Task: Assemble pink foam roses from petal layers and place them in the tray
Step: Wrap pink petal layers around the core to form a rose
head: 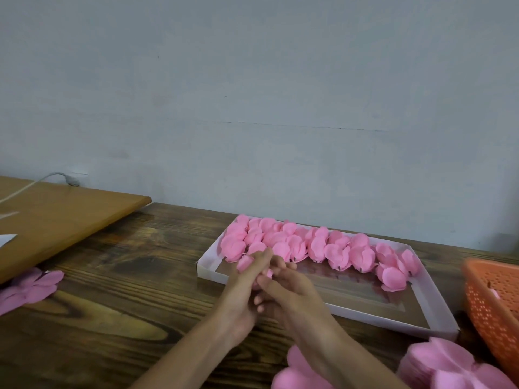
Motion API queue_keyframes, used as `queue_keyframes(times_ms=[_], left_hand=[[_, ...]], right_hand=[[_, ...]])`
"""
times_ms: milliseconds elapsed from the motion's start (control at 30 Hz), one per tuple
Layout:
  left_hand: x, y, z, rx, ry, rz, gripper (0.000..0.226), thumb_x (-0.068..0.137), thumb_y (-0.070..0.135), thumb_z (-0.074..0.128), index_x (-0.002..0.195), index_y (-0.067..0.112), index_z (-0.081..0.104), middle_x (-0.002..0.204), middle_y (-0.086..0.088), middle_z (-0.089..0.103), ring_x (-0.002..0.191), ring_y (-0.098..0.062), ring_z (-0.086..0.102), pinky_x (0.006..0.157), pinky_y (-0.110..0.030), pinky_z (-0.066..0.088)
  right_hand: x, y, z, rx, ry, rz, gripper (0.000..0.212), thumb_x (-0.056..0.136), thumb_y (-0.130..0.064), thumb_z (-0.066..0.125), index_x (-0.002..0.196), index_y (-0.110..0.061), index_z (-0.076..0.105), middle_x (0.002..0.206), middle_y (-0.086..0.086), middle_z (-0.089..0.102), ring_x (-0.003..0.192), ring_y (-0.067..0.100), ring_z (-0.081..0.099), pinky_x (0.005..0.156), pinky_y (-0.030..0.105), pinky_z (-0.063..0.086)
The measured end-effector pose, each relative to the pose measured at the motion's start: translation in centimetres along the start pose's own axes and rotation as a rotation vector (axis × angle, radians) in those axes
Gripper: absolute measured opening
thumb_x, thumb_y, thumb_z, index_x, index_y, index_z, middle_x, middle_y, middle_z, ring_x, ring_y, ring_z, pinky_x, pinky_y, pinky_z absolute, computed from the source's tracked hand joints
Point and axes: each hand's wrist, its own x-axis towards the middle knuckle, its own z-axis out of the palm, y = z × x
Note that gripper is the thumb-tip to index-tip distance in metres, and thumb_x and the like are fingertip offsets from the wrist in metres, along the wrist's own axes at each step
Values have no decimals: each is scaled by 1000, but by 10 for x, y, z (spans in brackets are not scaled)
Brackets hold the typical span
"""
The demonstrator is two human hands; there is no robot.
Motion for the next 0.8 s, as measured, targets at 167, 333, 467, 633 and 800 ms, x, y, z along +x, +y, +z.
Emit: queue_keyframes(times_ms=[167,333,467,633,800], left_hand=[[-3,1,-1,18,-67,-7,53,64,71,89,64,26,63,93,2,76,105,-30,62,76,-30,35],[-2,1,0,43,-62,6,63,67,74,85,74,14,67,108,-13,77,108,-30,73,60,-27,50],[-3,3,4,11,55,70,74,59,69,91,81,5,59,101,-19,73,101,-25,77,39,-19,41],[-2,1,0,88,-15,47,57,63,74,85,68,21,65,102,-6,80,87,-22,75,44,-19,39],[1,-2,2,103,-8,102,69,69,67,86,70,6,55,94,-28,70,80,-22,76,54,-29,53]], right_hand=[[3,-3,1,43,-10,180,21,103,-22,60,88,-9,66,71,10,61,60,21,59,55,30,47],[6,-3,0,9,-10,161,18,103,-18,59,89,-11,68,77,11,67,64,22,63,55,31,50],[4,4,-3,15,-89,-5,8,100,-5,62,105,-5,68,83,10,66,75,19,65,65,29,55],[3,4,-8,-16,-128,38,24,102,-20,62,83,-19,77,81,7,66,70,18,64,61,27,52],[9,0,-7,-146,-39,185,33,102,-29,61,73,-18,72,63,4,62,53,18,59,48,27,46]])
